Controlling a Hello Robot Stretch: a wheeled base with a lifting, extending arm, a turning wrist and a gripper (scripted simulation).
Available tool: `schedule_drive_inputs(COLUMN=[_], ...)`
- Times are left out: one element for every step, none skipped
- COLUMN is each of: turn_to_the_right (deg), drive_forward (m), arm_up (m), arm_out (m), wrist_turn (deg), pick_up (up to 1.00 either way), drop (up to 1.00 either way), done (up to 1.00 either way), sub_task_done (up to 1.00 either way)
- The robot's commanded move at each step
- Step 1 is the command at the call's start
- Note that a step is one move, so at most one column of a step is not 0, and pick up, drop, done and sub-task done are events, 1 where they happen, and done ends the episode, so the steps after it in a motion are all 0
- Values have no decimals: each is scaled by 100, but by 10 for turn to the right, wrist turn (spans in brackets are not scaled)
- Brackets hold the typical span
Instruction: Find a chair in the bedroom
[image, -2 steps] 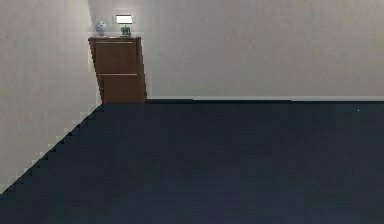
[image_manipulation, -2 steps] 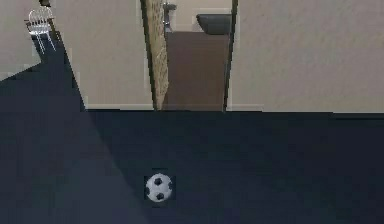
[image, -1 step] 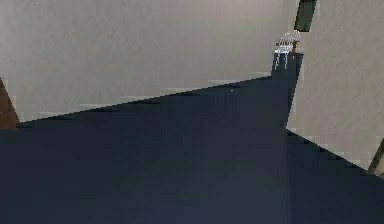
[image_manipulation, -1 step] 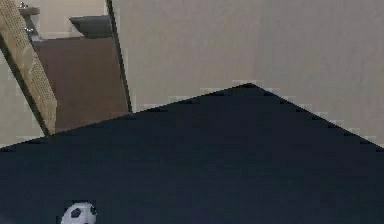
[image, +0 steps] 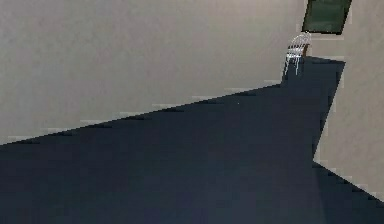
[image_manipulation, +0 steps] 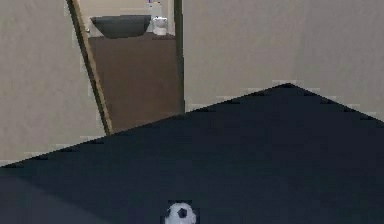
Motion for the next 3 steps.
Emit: schedule_drive_inputs(turn_to_the_right=[120,30,0], drive_forward=[0,0,50], arm_up=[0,0,0], arm_out=[0,0,0], wrist_turn=[0,0,0], pick_up=[0,0,0], drop=[0,0,0], done=[0,0,0], sub_task_done=[0,0,0])
